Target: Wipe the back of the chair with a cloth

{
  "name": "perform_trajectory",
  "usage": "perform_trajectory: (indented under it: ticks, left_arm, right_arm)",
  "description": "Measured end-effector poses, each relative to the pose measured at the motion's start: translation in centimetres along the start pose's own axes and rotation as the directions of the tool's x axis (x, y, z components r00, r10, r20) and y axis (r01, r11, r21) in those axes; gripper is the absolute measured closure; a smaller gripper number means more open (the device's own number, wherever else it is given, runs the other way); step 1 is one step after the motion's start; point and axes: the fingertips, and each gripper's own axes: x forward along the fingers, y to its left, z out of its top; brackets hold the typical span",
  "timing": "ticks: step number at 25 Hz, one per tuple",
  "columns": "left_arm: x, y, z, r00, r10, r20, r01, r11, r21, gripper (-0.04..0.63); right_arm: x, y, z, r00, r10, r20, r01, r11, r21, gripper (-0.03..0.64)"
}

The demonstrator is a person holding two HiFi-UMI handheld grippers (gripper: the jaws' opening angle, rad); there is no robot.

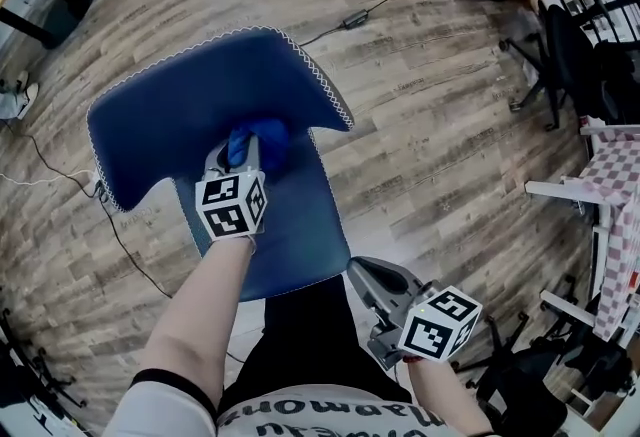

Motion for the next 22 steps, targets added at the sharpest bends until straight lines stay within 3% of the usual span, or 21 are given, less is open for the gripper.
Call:
perform_trajectory:
  ticks: [12,19,22]
  left_arm:
    - [2.7,-7.5,0.1,0.992,-0.123,-0.028,0.125,0.989,0.082,0.518]
    - [2.4,-7.9,-0.1,0.993,-0.116,-0.022,0.117,0.993,0.034,0.518]
    - [1.4,-6.0,-0.9,0.996,-0.083,-0.026,0.084,0.996,0.034,0.517]
  right_arm:
    - [-3.0,-2.1,0.3,0.999,-0.031,0.04,0.03,0.999,0.027,0.603]
    - [-3.8,-2.5,0.2,0.999,-0.023,0.034,0.023,0.999,0.024,0.603]
    - [-3.8,-2.6,0.2,1.0,-0.016,0.023,0.016,1.0,0.018,0.603]
